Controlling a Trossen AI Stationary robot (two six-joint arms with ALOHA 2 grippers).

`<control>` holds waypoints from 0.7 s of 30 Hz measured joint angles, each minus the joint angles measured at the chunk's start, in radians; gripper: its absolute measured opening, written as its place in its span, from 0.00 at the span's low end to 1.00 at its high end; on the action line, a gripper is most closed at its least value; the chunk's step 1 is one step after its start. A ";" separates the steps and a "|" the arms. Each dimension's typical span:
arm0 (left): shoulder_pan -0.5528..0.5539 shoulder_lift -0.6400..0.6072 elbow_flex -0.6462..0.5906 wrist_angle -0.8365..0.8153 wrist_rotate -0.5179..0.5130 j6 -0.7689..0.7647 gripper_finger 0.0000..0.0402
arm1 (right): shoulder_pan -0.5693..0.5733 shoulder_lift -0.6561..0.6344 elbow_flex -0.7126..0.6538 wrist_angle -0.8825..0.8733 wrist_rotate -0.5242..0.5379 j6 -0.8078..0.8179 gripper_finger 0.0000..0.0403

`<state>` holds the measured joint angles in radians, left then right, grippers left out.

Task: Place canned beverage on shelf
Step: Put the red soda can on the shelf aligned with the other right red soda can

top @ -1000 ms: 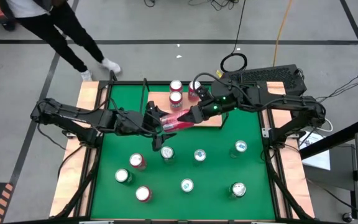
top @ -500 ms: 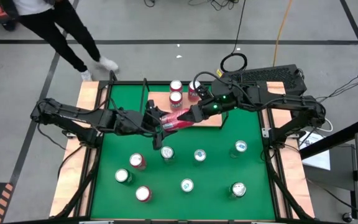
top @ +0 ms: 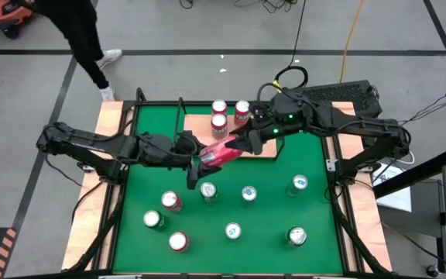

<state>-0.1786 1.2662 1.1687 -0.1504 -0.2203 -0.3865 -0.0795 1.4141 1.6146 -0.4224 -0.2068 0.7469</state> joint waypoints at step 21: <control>0.116 -0.010 0.000 0.235 0.433 -0.389 0.71 | -0.019 -0.037 -0.002 0.287 -0.005 -0.349 0.95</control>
<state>-0.0624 1.2565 1.1687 0.0846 0.2124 -0.7756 -0.0983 1.3773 1.6124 -0.1359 -0.2115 0.3982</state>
